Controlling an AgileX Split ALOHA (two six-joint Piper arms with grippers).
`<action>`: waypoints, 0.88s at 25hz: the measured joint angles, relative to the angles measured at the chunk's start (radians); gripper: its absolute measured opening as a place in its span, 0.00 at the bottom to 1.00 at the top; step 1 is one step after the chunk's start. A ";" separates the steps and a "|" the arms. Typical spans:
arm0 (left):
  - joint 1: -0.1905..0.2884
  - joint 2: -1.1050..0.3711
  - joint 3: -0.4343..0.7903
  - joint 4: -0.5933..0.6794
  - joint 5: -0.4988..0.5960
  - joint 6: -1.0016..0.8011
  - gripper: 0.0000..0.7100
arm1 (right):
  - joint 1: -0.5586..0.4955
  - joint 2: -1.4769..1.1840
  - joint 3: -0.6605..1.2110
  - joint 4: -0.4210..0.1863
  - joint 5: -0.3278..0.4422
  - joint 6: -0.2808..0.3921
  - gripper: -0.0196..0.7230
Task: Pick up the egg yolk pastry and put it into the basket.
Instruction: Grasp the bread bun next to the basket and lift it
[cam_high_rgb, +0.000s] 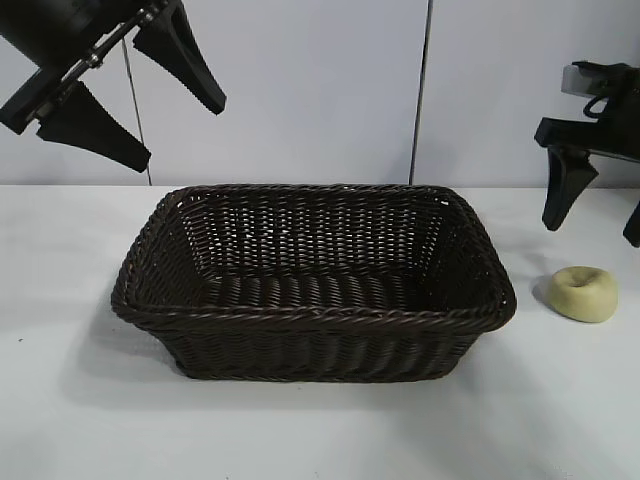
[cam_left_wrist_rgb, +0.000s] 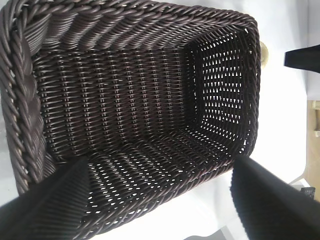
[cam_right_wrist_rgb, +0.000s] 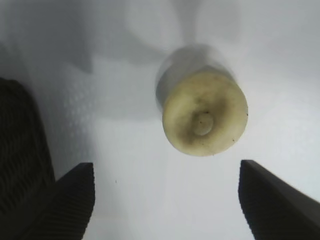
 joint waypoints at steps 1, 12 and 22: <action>0.000 0.000 0.000 0.000 0.000 0.000 0.80 | -0.001 0.011 0.000 -0.004 -0.006 0.003 0.79; 0.000 0.000 0.000 0.000 0.000 0.001 0.80 | -0.001 0.084 0.000 -0.029 -0.072 0.041 0.72; 0.000 0.000 0.000 0.000 0.000 0.002 0.80 | -0.001 0.094 0.000 -0.030 -0.078 0.047 0.32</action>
